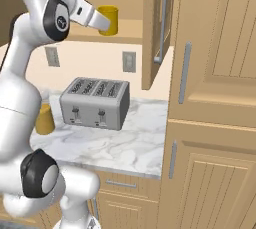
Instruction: There is a tray on the dining counter. Grab the cup, mug, and pitcher and place them on the tray. The pitcher may be placed next to the tray if it cannot fit the tray.
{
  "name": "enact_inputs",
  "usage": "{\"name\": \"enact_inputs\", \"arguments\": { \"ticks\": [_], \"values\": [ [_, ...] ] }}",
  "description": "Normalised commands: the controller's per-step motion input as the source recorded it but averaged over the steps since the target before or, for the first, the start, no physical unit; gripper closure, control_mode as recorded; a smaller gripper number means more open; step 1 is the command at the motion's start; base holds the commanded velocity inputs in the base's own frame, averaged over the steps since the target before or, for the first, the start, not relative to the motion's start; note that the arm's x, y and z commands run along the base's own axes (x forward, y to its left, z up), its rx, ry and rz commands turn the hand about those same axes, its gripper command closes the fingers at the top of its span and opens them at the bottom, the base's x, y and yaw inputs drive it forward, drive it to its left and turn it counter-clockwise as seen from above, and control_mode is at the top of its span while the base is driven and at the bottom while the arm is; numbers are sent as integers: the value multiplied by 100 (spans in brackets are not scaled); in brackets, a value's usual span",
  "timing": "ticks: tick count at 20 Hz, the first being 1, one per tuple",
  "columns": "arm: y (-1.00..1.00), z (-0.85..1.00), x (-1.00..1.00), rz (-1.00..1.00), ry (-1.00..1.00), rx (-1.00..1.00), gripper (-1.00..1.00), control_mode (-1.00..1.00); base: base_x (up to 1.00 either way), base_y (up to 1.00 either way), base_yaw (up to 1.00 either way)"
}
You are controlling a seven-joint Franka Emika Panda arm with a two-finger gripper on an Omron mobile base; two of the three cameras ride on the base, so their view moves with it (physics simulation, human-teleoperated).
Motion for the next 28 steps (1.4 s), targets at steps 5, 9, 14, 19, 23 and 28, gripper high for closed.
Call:
{"name": "enact_inputs", "arguments": {
  "ticks": [5,9,14,19,23,28],
  "values": [
    [16,0,-100,0,0,-3,100,-100,0,0,0],
    [1,-3,-100,1,0,-2,100,-100,0,0,0],
    [-1,-54,-96,18,3,0,100,-100,0,0,0],
    [2,-66,-100,45,5,-8,100,-100,0,0,0],
    [0,-75,-65,51,-2,-30,100,-100,0,0,0],
    [11,-21,-12,29,-13,-20,100,-100,0,0,0]
  ]
}}
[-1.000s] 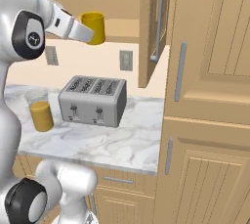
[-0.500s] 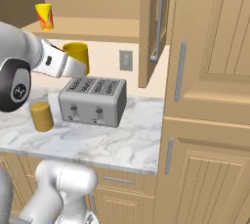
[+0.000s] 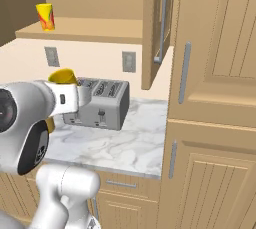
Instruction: There is a tray on the dining counter. Grab the cup, mug, and pitcher and place them on the tray. The pitcher may be placed next to the tray if it cannot fit the tray.
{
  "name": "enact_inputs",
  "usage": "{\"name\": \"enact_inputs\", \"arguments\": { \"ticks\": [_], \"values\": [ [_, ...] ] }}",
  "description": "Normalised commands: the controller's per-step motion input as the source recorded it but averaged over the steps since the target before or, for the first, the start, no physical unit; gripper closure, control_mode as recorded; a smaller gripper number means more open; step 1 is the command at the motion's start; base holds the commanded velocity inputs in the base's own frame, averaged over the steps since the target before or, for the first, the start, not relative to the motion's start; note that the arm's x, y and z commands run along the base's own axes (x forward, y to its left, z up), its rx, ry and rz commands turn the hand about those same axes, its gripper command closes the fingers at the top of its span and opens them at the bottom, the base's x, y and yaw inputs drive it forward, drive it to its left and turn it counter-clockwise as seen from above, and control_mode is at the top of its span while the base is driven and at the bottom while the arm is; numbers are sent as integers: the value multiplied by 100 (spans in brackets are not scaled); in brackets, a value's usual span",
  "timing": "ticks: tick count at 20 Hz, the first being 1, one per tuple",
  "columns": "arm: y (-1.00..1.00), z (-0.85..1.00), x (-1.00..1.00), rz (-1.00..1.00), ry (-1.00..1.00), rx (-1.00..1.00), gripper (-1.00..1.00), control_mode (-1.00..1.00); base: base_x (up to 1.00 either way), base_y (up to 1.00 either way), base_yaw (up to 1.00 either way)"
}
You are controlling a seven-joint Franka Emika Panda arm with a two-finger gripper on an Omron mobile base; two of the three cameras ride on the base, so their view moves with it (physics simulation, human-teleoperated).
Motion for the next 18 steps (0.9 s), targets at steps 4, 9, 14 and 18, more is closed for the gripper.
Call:
{"name": "enact_inputs", "arguments": {
  "ticks": [4,9,14,18],
  "values": [
    [18,-22,0,12,1,-33,100,-100,0,0,0],
    [5,-5,-6,0,3,2,100,-100,0,0,0],
    [10,-19,-28,0,0,17,100,-100,0,0,0],
    [9,-9,-18,0,0,13,100,-100,0,0,0]
  ]
}}
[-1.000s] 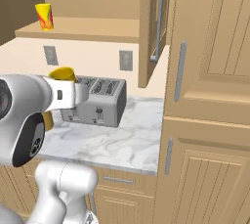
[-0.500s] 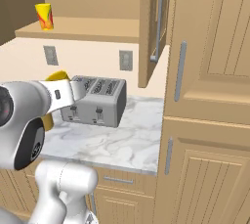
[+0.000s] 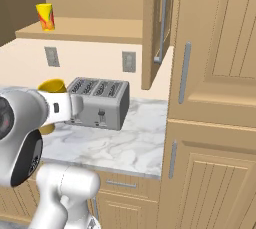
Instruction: There is a tray on the dining counter. Grab the cup, mug, and pitcher and place them on the tray. The pitcher may be placed next to the tray if it cannot fit the tray.
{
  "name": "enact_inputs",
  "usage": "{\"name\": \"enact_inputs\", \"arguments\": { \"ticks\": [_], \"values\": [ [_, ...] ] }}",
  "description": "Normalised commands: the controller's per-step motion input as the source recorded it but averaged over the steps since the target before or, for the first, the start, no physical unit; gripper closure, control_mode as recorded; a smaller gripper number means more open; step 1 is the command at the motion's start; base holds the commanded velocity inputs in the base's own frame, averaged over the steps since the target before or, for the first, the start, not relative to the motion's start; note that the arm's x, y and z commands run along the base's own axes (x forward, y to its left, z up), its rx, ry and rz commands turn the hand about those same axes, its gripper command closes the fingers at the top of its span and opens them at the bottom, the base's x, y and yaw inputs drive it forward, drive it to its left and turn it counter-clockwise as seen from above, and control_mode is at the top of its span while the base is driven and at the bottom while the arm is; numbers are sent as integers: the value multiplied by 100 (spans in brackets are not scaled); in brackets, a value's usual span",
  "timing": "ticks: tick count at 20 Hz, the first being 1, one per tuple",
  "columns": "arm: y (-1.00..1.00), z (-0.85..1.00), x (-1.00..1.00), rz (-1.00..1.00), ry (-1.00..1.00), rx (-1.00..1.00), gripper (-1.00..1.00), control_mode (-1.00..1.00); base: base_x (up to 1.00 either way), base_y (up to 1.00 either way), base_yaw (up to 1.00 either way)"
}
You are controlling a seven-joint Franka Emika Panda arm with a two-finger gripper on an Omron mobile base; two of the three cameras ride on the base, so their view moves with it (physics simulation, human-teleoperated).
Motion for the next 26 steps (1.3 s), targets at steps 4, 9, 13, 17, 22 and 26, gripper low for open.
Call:
{"name": "enact_inputs", "arguments": {
  "ticks": [4,9,13,17,22,26],
  "values": [
    [1,-1,-4,0,0,4,100,-100,0,0,0],
    [0,0,0,0,0,0,100,-100,0,0,0],
    [0,0,0,0,0,0,100,-100,0,0,0],
    [0,0,-2,0,0,0,100,-100,0,0,0],
    [2,-1,-1,0,0,0,100,100,-34,11,0],
    [0,0,0,0,0,0,100,100,-54,32,10]
  ]
}}
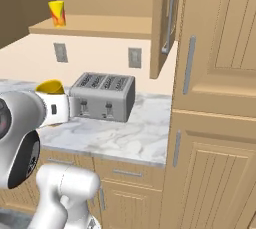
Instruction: There is a tray on the dining counter. Grab the cup, mug, and pitcher and place them on the tray. The pitcher may be placed next to the tray if it cannot fit the tray.
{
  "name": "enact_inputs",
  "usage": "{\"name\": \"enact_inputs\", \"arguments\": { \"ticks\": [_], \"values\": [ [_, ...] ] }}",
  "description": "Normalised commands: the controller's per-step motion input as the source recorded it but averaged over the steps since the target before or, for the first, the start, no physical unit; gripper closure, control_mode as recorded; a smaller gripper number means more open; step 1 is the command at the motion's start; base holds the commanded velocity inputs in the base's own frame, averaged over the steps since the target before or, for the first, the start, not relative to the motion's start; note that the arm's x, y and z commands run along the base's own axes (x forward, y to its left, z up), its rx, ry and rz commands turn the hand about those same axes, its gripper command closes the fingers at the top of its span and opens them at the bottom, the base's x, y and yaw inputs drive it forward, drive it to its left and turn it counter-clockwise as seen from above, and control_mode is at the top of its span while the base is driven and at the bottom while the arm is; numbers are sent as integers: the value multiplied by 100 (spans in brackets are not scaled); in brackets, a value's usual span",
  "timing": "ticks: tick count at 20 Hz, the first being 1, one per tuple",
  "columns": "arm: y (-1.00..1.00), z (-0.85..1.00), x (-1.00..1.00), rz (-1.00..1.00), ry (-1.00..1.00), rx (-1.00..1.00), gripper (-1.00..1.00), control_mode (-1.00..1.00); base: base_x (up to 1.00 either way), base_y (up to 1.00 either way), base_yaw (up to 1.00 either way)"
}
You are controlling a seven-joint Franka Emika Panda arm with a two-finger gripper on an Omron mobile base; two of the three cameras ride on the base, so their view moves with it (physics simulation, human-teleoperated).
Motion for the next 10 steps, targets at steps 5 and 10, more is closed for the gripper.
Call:
{"name": "enact_inputs", "arguments": {
  "ticks": [5,10],
  "values": [
    [0,0,0,0,0,0,100,100,-27,78,14],
    [0,0,0,0,0,0,100,100,0,73,53]
  ]
}}
